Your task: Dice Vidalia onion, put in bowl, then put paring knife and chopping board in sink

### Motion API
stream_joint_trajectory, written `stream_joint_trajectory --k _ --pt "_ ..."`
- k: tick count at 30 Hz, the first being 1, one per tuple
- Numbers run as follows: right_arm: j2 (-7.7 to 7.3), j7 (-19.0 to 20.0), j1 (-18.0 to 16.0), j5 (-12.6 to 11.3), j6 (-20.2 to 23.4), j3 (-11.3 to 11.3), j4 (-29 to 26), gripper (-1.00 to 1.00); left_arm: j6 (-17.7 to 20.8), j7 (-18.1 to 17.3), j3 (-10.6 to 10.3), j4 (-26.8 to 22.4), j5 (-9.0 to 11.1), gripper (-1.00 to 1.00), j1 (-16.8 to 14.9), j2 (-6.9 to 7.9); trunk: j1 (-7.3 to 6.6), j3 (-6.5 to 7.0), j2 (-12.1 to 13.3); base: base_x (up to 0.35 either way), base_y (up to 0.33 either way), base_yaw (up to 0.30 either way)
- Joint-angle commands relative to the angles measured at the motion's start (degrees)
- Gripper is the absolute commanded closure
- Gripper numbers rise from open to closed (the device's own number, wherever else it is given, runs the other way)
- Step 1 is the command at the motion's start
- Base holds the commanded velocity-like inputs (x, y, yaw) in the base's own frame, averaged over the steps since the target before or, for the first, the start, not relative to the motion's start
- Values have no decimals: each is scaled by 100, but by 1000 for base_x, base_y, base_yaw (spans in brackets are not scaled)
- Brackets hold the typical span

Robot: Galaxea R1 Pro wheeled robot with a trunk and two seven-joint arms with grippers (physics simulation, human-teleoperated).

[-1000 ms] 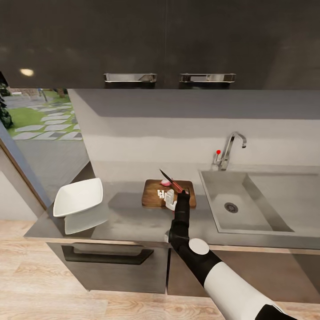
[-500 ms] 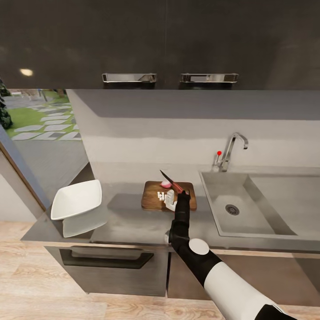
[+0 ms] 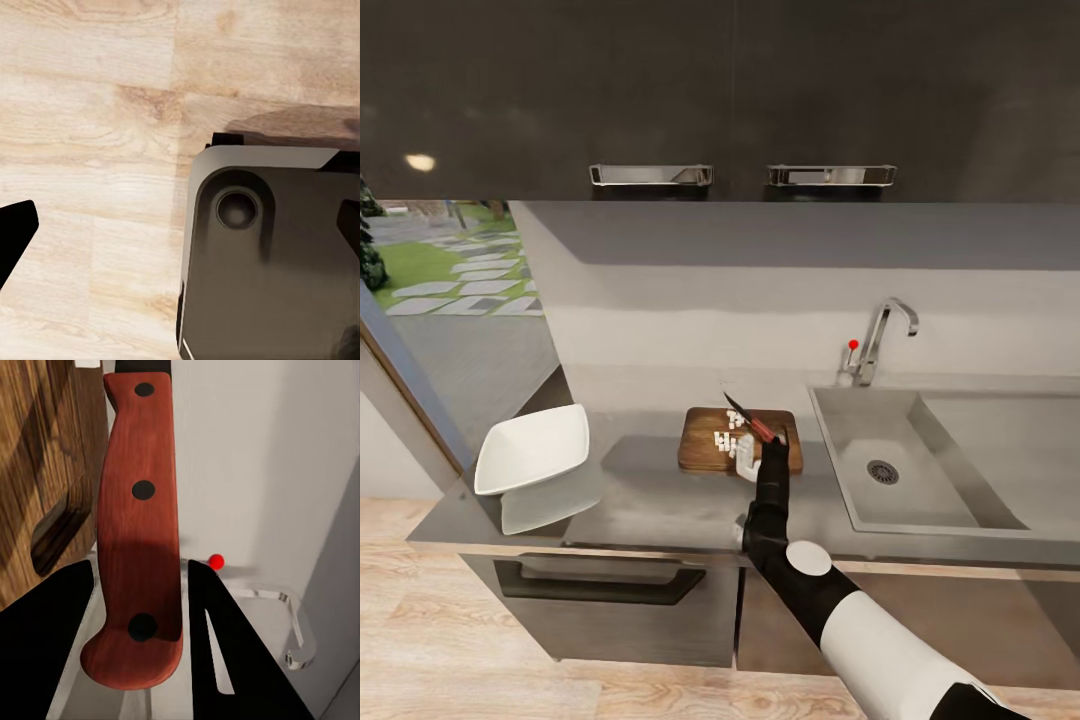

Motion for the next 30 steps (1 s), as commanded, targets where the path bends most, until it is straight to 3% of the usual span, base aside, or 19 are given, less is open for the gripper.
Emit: stream_joint_trajectory --k 1,8,12,14,16,21,24,27,30 --pt "-2 -5 -7 6 41 22 17 100 -38 2 -49 23 48 -100 -9 -3 1 -7 -5 0 0 0" --pt "-2 -11 -7 5 32 20 38 100 -39 2 -49 23 48 -100 -10 -3 1 -7 -5 0 0 0" --pt "-7 -20 -7 6 -199 6 -9 100 -38 2 -49 23 48 -100 -6 -3 1 -7 -5 0 0 0" --pt "-9 -27 -7 -29 -378 -166 -88 100 -39 2 -49 23 48 -100 -7 -3 1 -7 -5 0 0 0" --pt "-10 -25 -7 -122 -598 -617 -263 100 -40 2 -49 24 48 -100 -6 -3 1 -7 -5 0 0 0" --pt "-14 -12 -7 -478 -1427 -2128 -918 100 -36 2 -49 24 48 -100 -7 -3 1 -7 -5 0 0 0" --pt "-43 65 -7 -863 -1865 -3042 -1265 100 -35 2 -49 24 48 -100 -7 -3 1 -7 -5 0 0 0" --pt "-346 558 -7 -1576 -2265 -3916 -1399 100 -36 2 -49 24 48 -100 -6 -3 1 -7 -5 0 0 0" --pt "-792 1612 -7 -2714 -2414 -4472 -1424 100 -39 2 -49 20 48 -100 -8 -3 1 -7 -5 0 0 0"
